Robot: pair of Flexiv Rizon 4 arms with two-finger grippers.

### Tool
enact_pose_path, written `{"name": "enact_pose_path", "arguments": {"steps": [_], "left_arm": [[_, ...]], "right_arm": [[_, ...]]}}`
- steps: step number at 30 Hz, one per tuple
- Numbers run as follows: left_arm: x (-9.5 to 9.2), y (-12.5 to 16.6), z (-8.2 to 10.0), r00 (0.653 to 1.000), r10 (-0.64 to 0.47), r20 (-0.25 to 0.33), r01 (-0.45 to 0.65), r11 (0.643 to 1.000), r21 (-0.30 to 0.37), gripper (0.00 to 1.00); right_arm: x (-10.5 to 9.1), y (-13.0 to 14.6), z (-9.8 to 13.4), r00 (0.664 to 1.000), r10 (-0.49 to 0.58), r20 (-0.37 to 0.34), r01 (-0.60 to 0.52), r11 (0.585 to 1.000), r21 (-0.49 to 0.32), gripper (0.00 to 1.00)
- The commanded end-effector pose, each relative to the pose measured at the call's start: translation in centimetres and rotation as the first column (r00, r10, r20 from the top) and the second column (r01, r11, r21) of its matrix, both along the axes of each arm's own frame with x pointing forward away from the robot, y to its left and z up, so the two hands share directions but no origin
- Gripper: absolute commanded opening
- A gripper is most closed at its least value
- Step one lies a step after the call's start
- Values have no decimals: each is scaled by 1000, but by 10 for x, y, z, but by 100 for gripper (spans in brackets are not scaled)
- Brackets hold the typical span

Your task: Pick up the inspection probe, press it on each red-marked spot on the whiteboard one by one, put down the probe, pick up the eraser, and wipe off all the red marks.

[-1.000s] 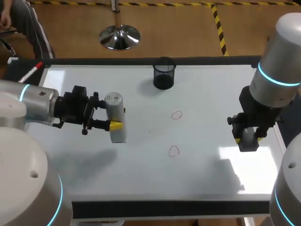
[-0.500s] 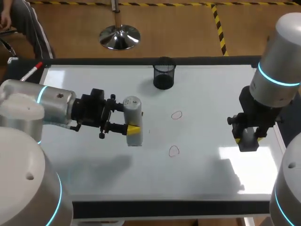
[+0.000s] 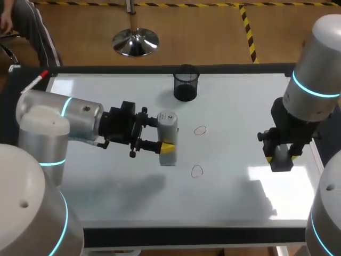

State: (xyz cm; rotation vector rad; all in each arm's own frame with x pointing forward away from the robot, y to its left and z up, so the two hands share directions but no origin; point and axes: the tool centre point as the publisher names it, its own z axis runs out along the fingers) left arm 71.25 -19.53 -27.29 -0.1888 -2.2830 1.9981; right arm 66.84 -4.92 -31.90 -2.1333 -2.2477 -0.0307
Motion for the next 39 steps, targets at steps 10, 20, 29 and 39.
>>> {"name": "enact_pose_path", "arguments": {"steps": [10, 20, 29, 39], "left_arm": [[-4, -29, -13, 1000, 16, 5, -16, 1000, 25, 0], [-3, -47, -18, 1000, 1, 13, -1, 1000, 1, 0], [1, -60, -27, 1000, -15, 9, 16, 1000, -24, 0], [7, -77, -41, 999, -39, -16, 38, 998, -43, 0]], "right_arm": [[0, -1, 0, 1000, 1, 2, -1, 1000, 3, 0], [0, -1, 0, 1000, 1, 2, -1, 1000, 3, 0], [0, -1, 0, 1000, 1, 2, -1, 1000, 3, 0], [0, -1, 0, 1000, 1, 2, -1, 1000, 3, 0]]}}
